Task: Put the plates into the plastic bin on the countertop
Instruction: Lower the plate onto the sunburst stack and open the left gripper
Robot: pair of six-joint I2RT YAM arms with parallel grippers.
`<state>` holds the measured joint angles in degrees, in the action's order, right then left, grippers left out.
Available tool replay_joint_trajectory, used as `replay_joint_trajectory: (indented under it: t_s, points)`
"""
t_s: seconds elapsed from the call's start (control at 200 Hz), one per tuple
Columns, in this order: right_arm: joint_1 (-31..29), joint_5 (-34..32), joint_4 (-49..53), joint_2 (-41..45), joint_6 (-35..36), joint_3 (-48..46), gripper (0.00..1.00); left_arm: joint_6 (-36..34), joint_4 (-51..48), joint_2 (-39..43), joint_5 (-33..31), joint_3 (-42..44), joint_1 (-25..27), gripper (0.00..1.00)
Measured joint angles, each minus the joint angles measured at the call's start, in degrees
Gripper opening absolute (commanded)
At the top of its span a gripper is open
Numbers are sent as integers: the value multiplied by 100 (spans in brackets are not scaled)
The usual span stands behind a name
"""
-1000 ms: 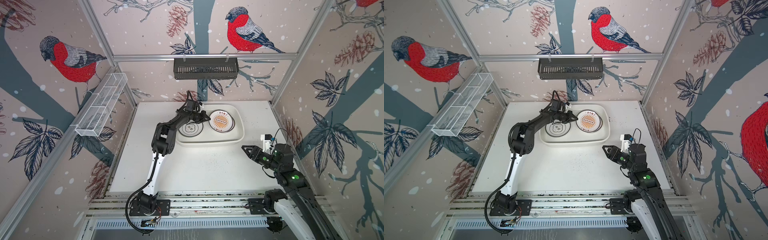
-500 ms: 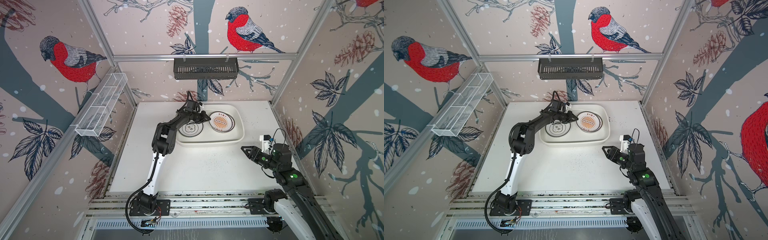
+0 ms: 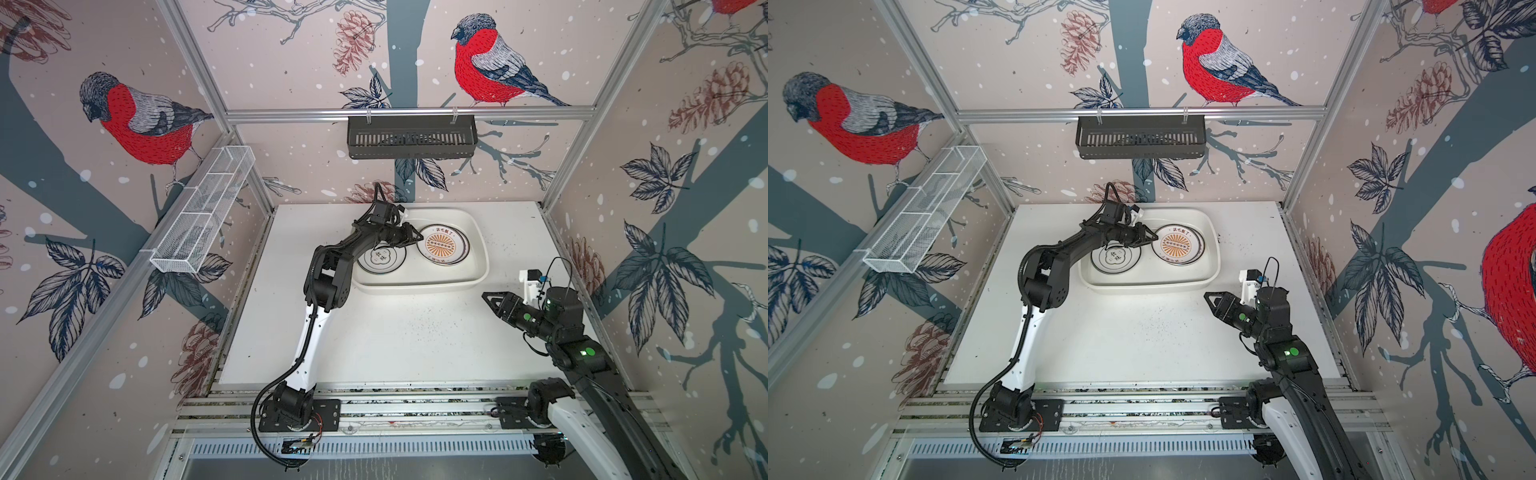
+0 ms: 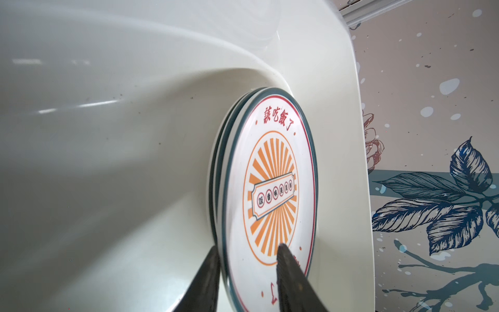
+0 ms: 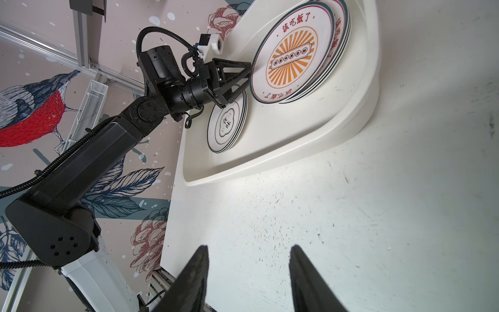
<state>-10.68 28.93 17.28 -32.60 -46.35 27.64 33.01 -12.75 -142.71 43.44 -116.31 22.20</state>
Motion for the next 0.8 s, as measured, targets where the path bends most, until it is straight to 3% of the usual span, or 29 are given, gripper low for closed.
replay_joint_trajectory:
  t_s: [0.185, 0.8]
  points:
    - [0, 0, -72, 2, -2, -28, 50, 17, 7, 7, 4, 76, 22, 54]
    - [2, 2, -107, 70, -4, -68, 50, 146, -68, 236, -76, 98, 151, 62]
